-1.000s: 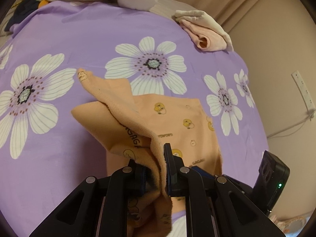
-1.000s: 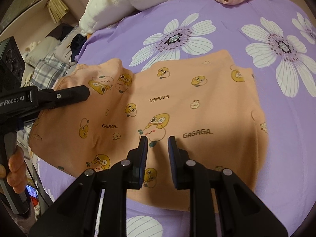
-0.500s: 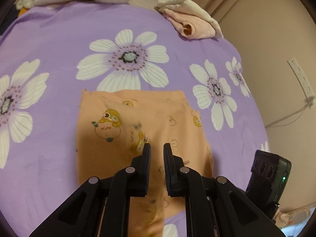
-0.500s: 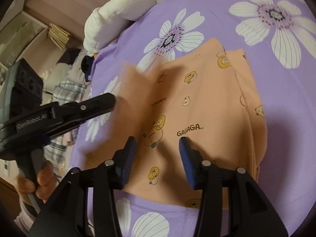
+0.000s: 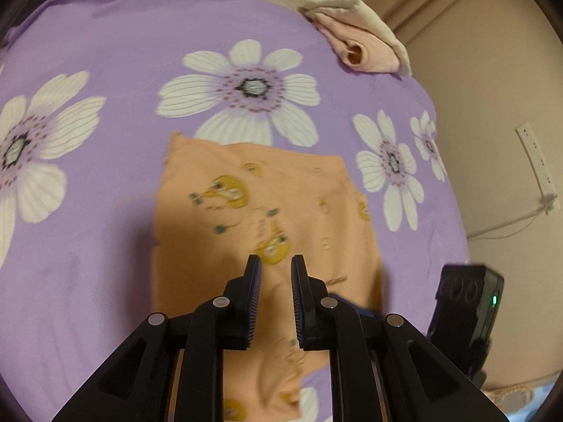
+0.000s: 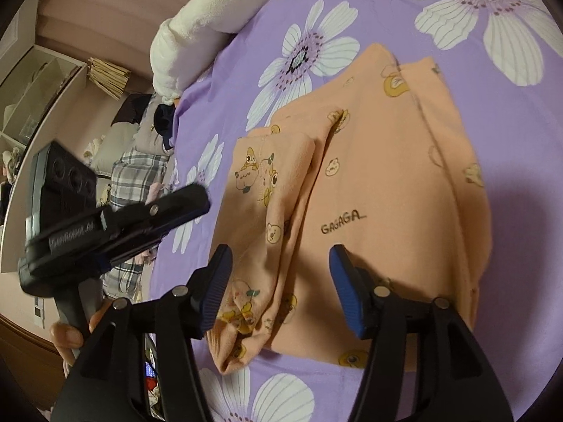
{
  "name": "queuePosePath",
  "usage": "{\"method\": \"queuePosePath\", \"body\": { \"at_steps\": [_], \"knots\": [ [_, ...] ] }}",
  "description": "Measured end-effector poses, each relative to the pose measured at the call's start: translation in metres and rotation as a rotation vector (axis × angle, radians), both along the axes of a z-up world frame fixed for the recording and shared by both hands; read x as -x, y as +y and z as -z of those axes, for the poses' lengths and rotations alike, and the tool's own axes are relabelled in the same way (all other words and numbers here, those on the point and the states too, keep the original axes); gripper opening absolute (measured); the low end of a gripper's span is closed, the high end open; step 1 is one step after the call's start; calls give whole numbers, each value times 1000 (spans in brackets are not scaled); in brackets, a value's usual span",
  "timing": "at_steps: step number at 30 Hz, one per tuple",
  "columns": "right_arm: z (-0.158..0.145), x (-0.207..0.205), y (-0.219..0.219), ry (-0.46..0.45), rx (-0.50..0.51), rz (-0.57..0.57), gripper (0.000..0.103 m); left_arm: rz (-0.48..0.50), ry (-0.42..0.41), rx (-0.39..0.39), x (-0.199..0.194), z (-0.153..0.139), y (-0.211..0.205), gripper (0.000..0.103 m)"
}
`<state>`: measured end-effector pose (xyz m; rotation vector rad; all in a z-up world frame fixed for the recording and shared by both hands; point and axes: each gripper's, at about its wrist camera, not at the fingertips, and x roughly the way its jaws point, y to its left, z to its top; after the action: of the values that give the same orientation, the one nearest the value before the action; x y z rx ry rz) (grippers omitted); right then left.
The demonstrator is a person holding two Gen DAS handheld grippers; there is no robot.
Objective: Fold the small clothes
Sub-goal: 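Grasp the opposite side edge of the shirt with the right gripper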
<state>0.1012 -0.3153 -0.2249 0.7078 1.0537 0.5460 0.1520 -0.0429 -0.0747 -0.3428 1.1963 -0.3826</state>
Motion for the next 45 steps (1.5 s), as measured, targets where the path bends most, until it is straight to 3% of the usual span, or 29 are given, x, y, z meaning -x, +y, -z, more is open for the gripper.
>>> {"method": "queuePosePath", "body": {
  "at_steps": [4, 6, 7, 10, 19, 25, 29, 33, 35, 45],
  "knots": [
    [0, -15, 14, 20, 45, 1, 58, -27, 34, 1, 10, 11, 20, 16],
    [-1, -21, 19, 19, 62, 4, 58, -44, 45, 11, 16, 16, 30, 30],
    [-2, -25, 22, 21, 70, 4, 58, -55, 42, 28, 21, 19, 38, 31],
    [-2, -32, 29, 14, 97, -3, 57, -75, 38, 46, 29, 22, 50, 31],
    [-5, -43, 35, -34, 210, 29, 25, -50, 50, 33, 50, 35, 59, 31],
    [-12, -41, 38, -109, 195, 9, 25, -58, 64, 50, 54, 39, 63, 31],
    [3, -54, 43, -34, 186, -18, 24, -56, 66, 52, 57, 39, 63, 31],
    [4, -52, 46, -37, 205, -11, 21, -50, 68, 49, 56, 39, 63, 31],
    [0, -50, 47, -52, 233, -8, 10, -47, 68, 51, 56, 38, 62, 31],
    [-54, -49, 50, -252, 424, -22, 8, 13, 43, 58, 51, 27, 37, 31]
  ]
}}
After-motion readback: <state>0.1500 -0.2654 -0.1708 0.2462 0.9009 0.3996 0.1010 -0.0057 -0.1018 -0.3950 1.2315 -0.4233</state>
